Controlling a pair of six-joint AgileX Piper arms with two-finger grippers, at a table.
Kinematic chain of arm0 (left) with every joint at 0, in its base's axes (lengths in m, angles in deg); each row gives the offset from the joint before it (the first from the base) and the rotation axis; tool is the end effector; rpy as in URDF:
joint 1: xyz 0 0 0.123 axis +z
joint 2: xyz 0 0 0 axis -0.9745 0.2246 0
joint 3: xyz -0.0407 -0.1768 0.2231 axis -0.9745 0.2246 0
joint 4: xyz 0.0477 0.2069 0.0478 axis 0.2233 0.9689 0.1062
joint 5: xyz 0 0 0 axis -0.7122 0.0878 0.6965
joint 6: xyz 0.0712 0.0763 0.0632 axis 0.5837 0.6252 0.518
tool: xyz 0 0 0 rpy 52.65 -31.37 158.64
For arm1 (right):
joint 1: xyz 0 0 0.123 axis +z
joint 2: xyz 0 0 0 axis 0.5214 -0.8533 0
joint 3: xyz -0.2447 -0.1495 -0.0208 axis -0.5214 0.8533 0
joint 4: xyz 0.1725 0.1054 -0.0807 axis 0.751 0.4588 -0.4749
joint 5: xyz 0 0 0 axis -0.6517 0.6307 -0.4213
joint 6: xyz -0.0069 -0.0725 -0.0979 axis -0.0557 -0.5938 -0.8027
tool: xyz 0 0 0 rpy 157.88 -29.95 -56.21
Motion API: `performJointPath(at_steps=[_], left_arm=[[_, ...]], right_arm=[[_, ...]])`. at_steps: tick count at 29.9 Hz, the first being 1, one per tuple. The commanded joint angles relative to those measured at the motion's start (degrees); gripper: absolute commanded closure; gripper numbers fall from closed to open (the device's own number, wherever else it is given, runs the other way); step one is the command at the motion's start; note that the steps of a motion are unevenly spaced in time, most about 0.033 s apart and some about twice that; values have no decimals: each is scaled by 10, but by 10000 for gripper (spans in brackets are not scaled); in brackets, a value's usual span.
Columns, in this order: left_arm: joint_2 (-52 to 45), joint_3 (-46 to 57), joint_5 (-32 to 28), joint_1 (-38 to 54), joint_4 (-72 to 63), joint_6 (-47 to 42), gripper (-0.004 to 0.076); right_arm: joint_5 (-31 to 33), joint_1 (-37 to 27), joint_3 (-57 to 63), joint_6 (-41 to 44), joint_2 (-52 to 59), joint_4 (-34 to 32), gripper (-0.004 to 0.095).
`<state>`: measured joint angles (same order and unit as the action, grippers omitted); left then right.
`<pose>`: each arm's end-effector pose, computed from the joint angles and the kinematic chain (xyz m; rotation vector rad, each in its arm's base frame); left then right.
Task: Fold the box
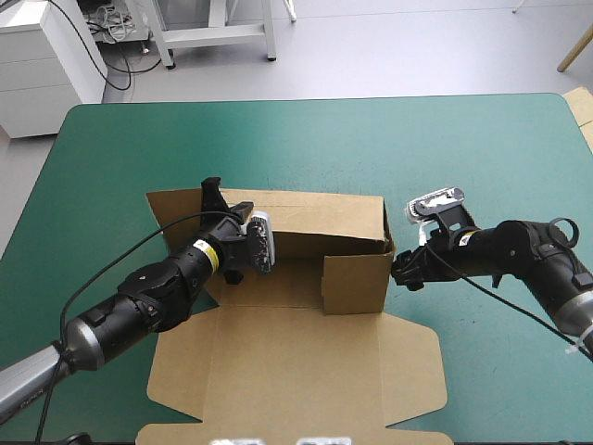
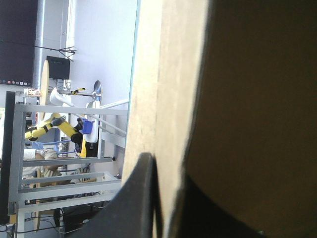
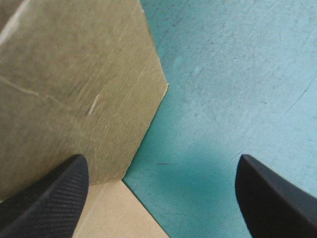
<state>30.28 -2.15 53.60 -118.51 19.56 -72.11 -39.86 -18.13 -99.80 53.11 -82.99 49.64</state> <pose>0.2213 -0.1556 0.2916 1.5743 1.3907 0.4970 0.2138 0.0831 0.2887 -0.6141 2.4583 0.3557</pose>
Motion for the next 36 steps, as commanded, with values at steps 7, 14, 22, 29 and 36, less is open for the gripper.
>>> performJointPath(at_steps=[7, 14, 22, 29, 36], left_arm=[[13, 8, 31, -3, -45, -13, 731], [13, 8, 31, -3, -20, -13, 731], [13, 8, 31, -3, -19, -13, 731], [13, 8, 31, -3, -21, -13, 731], [13, 8, 31, -3, -26, -9, 731]], right_arm=[[20, -3, -13, -108, 17, 106, 168], [38, -3, -10, -127, 17, 115, 168], [-19, 24, 14, -172, 5, 161, 168], [-113, 99, 14, -131, 4, 108, 169], [-123, 111, 14, -74, 4, 49, 401]])
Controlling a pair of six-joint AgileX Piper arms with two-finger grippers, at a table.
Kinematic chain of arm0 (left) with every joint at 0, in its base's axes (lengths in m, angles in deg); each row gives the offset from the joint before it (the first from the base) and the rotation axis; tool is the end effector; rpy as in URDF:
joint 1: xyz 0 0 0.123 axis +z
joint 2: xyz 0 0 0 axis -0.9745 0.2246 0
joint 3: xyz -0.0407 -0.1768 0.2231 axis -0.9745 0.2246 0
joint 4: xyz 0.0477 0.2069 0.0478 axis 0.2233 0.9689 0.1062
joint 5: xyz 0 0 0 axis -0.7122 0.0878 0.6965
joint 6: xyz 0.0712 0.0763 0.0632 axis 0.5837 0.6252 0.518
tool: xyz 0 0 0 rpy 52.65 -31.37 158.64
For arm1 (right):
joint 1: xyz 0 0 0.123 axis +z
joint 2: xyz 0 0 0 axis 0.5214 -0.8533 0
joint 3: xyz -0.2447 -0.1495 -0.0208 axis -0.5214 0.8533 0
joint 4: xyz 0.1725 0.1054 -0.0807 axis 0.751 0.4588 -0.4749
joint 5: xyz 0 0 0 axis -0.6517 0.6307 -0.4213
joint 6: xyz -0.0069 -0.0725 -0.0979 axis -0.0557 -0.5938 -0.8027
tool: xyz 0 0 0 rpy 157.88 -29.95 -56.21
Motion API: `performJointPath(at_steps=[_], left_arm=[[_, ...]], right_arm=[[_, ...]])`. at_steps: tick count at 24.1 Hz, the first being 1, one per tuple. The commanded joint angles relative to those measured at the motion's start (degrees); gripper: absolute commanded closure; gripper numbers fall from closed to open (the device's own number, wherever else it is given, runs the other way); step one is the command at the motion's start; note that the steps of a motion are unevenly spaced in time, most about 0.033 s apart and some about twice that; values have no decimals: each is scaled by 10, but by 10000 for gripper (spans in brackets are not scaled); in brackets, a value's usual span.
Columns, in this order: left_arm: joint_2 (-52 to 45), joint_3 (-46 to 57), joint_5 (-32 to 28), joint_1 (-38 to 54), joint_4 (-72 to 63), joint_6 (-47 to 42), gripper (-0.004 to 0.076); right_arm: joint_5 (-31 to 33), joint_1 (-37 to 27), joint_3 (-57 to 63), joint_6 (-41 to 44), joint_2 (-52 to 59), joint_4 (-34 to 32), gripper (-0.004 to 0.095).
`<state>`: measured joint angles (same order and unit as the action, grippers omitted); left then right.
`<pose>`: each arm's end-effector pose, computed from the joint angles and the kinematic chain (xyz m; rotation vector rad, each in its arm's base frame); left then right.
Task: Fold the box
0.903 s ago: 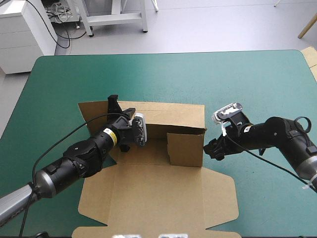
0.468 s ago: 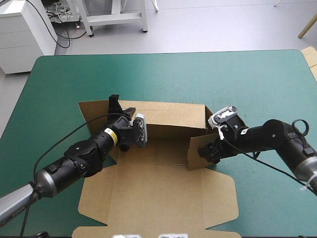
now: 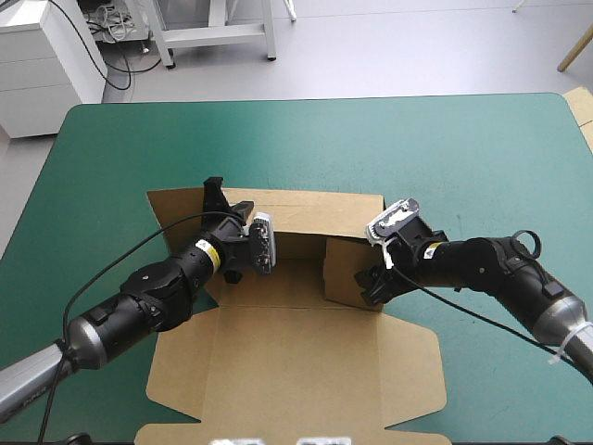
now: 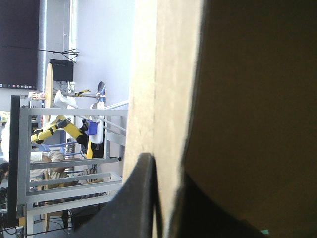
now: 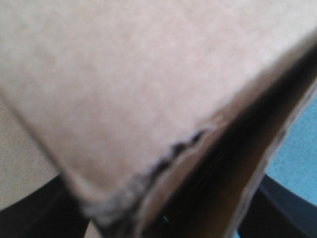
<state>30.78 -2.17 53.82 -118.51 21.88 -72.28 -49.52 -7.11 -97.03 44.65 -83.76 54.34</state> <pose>0.2233 -0.1561 0.2904 1.5999 1.3668 0.5285 0.2064 0.1280 0.2848 -0.8754 2.2638 0.4128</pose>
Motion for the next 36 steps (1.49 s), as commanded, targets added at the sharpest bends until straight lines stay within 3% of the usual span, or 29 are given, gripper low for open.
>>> performJointPath(at_steps=[1, 4, 9, 18, 20, 22, 23, 24, 25, 27, 30, 36], left_arm=[[8, 8, 29, -3, -49, -7, 731], [8, 8, 27, -3, -49, -7, 731], [8, 8, 15, -3, -49, -7, 731], [8, 7, -28, -3, -50, -16, 727], [8, -7, -32, -3, -88, -17, 676], [8, -30, -32, -3, -129, -17, 541], [8, -47, -31, -10, -144, -17, 395], [8, -56, -28, -16, -149, -16, 330], [8, -71, -23, -33, -151, -16, 192], [8, -91, -5, -69, -151, -16, 97], [8, -120, 50, -133, -151, -16, 97], [8, -174, 137, -224, -165, -16, 97]], right_arm=[[-27, 1, -14, 10, 13, 5, 458], [-20, 1, -14, 8, 13, 20, 671], [-2, 1, -14, -1, 13, 38, 919], [0, 1, -14, -5, 13, 17, 928], [-6, 1, -14, 12, 13, -8, 928], [-10, 1, -14, 31, 13, -31, 928], [-11, 1, -15, 47, 13, -53, 928], [-11, 1, -17, 55, 13, -63, 928], [-17, 1, -22, 101, 13, -107, 928], [-23, 1, -30, 187, 13, -193, 928], [-27, 1, -41, 293, 13, -310, 928], [-63, -5, -42, 423, 13, -438, 928]])
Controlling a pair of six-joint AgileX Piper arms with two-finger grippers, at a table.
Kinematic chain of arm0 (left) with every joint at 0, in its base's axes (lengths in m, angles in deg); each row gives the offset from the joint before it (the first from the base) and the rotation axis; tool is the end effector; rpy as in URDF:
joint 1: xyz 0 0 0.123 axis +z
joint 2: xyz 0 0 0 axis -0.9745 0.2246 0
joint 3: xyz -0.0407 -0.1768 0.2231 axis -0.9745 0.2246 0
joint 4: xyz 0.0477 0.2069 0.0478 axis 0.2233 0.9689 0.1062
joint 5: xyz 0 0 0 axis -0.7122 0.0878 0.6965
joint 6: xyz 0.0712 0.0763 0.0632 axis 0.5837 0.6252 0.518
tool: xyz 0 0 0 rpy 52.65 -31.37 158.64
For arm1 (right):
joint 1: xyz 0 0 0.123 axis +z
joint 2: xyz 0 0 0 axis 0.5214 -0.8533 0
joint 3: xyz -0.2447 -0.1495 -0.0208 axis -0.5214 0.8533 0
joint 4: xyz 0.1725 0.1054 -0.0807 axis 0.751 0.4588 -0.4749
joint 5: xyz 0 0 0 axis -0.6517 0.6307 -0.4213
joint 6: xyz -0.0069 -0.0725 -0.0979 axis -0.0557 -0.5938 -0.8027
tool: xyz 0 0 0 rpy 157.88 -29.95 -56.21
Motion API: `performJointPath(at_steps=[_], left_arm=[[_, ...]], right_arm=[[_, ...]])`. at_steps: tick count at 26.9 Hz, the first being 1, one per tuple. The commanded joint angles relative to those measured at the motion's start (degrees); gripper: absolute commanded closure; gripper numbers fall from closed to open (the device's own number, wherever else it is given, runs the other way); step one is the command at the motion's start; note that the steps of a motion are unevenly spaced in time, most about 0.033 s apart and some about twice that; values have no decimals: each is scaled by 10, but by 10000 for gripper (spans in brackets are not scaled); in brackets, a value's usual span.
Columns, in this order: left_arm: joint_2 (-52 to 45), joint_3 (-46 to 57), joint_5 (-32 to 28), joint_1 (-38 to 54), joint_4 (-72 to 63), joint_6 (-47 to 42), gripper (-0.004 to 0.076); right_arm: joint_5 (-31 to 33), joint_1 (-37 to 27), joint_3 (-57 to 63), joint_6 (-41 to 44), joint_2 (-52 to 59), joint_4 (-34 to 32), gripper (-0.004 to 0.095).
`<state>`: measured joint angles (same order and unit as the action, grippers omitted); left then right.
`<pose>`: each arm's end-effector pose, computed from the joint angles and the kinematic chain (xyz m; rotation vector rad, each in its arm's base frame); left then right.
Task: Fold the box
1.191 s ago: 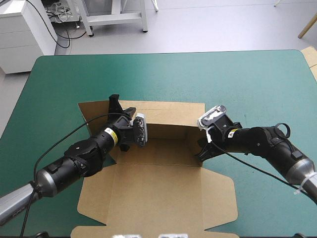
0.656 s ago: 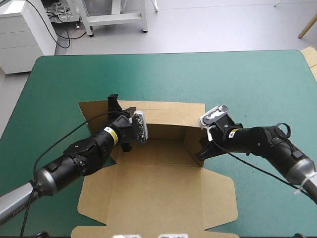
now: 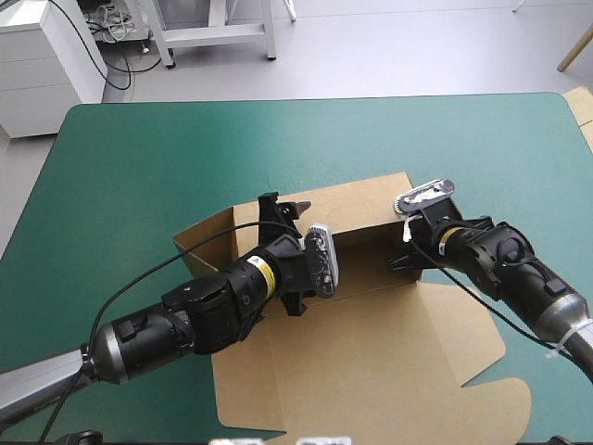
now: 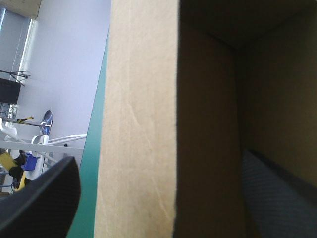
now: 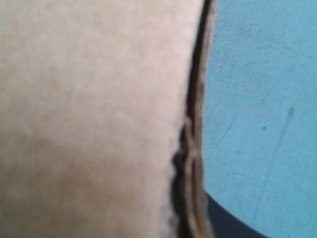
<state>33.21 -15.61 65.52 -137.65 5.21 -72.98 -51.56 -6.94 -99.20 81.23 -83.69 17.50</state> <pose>0.1779 -0.2276 0.3328 1.5237 1.4020 0.2271 0.2302 0.0902 0.2933 -0.5778 2.3127 0.0215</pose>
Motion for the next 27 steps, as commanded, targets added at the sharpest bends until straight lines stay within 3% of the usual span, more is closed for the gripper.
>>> performJointPath(at_steps=[1, 10, 19, 23, 25, 26, 27], left_arm=[[-16, -49, 35, -46, -2, -9, 97], [-16, -133, 169, -126, -27, 21, 97], [-16, -226, 247, -115, -219, 144, 164], [-16, -275, 296, -81, -256, 207, 333], [-16, -295, 302, -45, -265, 207, 545], [-16, -309, 302, -14, -266, 207, 711], [-16, -314, 302, 2, -268, 207, 727]], right_arm=[[-43, -11, -20, 73, 12, -75, 928], [-45, -25, -20, 77, 12, -66, 929], [-45, -25, -20, 77, 12, -46, 930], [-37, -25, -20, 77, 12, -38, 929], [-29, -25, -20, 76, 12, -38, 929], [-24, -25, -20, 75, 12, -38, 929], [-21, -25, -20, 75, 12, -38, 929]])
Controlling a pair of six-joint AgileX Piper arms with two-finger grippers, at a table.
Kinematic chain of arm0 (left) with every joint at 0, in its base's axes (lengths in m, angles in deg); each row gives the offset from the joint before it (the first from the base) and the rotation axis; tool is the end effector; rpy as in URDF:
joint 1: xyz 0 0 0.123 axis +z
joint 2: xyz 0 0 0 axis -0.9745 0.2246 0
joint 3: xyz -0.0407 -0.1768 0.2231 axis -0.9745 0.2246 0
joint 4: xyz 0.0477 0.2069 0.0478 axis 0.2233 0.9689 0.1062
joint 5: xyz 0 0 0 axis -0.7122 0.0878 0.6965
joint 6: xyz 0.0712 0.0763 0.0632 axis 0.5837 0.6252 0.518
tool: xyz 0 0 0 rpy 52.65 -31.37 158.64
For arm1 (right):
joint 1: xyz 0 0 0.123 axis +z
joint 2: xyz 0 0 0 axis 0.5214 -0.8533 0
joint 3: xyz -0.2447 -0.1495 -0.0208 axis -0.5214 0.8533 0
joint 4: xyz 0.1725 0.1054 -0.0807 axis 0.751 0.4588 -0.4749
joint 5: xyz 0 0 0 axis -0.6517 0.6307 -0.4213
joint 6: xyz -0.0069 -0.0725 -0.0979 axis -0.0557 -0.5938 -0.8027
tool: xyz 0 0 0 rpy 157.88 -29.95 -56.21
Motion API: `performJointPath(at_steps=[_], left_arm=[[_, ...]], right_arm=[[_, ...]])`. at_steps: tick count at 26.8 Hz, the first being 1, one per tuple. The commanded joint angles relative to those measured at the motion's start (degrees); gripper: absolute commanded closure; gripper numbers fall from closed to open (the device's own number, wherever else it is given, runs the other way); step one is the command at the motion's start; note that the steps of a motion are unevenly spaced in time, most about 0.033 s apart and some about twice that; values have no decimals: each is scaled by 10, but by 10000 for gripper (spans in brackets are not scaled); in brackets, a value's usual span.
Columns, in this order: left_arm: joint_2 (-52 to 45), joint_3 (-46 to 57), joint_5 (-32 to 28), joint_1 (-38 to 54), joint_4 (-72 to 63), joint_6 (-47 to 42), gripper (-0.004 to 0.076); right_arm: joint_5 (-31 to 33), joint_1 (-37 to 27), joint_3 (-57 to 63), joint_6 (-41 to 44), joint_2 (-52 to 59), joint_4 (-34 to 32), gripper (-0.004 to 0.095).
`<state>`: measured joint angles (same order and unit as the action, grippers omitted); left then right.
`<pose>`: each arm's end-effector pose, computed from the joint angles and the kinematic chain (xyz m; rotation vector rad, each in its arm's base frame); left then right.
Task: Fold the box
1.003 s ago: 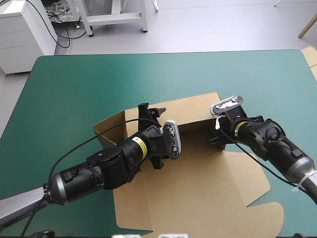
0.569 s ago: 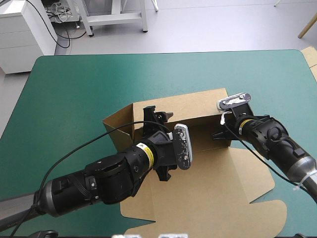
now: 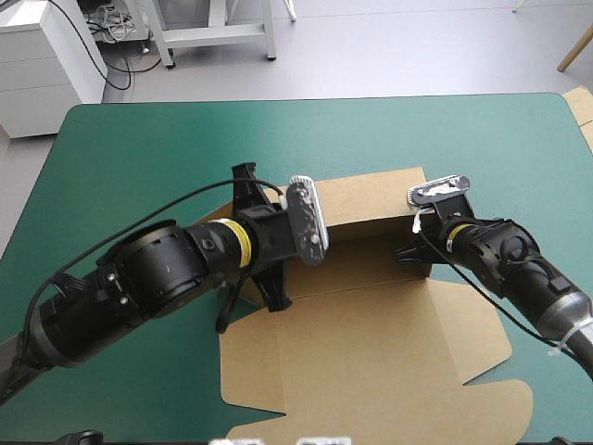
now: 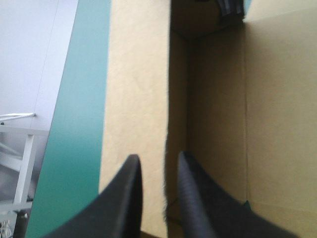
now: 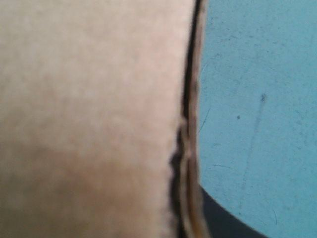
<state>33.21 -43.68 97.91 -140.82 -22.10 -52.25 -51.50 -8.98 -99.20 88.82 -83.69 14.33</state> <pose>0.1494 -0.2124 0.4180 1.5546 1.6279 0.0933 0.2348 0.0785 0.2941 -0.4194 2.3376 0.0102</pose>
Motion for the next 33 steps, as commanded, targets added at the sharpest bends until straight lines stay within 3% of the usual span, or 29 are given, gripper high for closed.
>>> performJointPath(at_steps=[1, 6, 15, 20, 29, 33], left_arm=[[-16, -46, -10, 64, -1, -4, 720], [-24, -64, 45, 157, -34, -46, 720], [-69, -64, 52, 322, -39, -139, 720], [-91, -62, 73, 390, -105, -135, 720], [-96, -62, 97, 426, -100, -117, 720], [-96, -62, 97, 426, -100, -117, 720]], right_arm=[[-17, -4, -20, -1, 12, -6, 929], [-16, -4, -20, -1, 12, -6, 929], [-18, -4, -20, -1, 12, -4, 929], [-15, -4, -20, 0, 12, -1, 930], [7, -4, -21, -42, 45, 82, 929], [70, -4, -45, -57, 63, 97, 929]])
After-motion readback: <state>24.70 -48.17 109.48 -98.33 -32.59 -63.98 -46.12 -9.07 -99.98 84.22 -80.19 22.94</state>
